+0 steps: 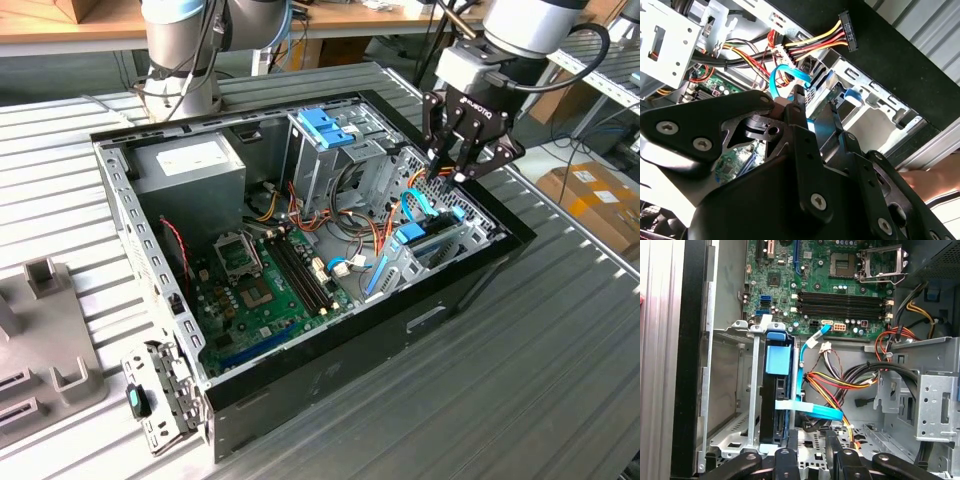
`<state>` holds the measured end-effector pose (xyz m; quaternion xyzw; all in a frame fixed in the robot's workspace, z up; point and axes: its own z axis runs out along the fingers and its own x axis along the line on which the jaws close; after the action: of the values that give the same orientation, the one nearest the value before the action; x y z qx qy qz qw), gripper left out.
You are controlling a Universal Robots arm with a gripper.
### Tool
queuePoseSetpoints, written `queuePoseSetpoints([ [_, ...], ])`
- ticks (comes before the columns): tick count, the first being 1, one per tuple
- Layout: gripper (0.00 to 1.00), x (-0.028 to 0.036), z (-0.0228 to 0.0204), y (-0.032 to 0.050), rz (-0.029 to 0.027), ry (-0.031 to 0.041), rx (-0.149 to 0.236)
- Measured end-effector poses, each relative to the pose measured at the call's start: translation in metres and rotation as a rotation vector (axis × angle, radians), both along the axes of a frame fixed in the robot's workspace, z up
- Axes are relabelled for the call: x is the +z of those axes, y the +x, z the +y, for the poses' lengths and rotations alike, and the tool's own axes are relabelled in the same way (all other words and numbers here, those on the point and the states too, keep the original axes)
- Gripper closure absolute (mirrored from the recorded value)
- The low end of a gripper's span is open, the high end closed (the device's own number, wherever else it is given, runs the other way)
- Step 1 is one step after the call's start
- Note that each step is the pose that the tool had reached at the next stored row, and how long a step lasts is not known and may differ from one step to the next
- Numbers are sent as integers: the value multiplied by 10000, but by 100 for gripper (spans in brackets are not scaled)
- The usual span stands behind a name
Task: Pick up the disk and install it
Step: 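Insert the second disk wire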
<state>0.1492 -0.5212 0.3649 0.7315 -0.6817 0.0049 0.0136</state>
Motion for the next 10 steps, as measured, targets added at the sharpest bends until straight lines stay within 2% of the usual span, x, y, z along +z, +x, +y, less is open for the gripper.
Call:
queuePoseSetpoints([
  [5,64,1,2,8,0,-1,239],
  [10,64,0,2,8,0,0,245],
])
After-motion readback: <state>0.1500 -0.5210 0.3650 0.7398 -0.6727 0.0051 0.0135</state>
